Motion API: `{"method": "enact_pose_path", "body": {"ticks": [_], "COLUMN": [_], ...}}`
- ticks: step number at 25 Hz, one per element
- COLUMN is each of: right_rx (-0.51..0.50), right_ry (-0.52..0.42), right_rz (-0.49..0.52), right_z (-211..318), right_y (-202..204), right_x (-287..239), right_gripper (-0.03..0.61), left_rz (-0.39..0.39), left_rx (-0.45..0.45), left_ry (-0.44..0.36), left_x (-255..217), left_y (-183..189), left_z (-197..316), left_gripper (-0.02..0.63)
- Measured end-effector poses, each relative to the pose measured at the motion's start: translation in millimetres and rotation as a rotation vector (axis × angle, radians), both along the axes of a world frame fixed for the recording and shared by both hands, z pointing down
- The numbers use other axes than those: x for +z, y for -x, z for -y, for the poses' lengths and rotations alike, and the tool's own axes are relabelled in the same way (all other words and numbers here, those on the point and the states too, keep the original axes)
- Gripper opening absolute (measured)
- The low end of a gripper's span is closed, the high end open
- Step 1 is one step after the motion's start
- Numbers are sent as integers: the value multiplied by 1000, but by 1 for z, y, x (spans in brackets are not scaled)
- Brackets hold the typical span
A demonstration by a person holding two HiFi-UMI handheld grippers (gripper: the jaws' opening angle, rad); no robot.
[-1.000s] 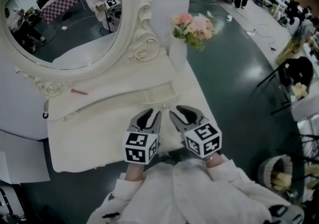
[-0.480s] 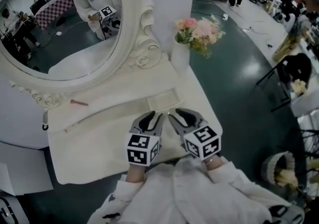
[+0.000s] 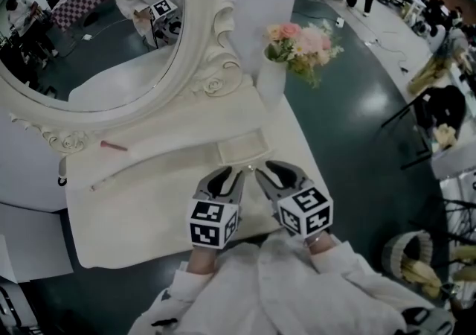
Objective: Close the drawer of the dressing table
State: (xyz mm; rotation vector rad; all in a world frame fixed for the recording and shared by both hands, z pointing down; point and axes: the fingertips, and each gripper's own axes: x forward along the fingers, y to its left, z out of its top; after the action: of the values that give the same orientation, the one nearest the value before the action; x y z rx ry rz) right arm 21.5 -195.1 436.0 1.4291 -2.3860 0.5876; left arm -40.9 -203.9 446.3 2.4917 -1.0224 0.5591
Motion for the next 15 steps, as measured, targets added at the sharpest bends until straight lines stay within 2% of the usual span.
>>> {"method": "enact_pose_path", "body": {"ticks": [15], "right_rx": [-90], "right_ry": [10], "right_rz": [-3], "right_z": [10], "right_y": [-15], "right_x": [0], "right_gripper": [114], "left_rz": [4], "left_rx": [-104], "left_ry": [28], "left_x": [5], "left_y": [-4], "left_z": [2], "left_gripper": [103]}}
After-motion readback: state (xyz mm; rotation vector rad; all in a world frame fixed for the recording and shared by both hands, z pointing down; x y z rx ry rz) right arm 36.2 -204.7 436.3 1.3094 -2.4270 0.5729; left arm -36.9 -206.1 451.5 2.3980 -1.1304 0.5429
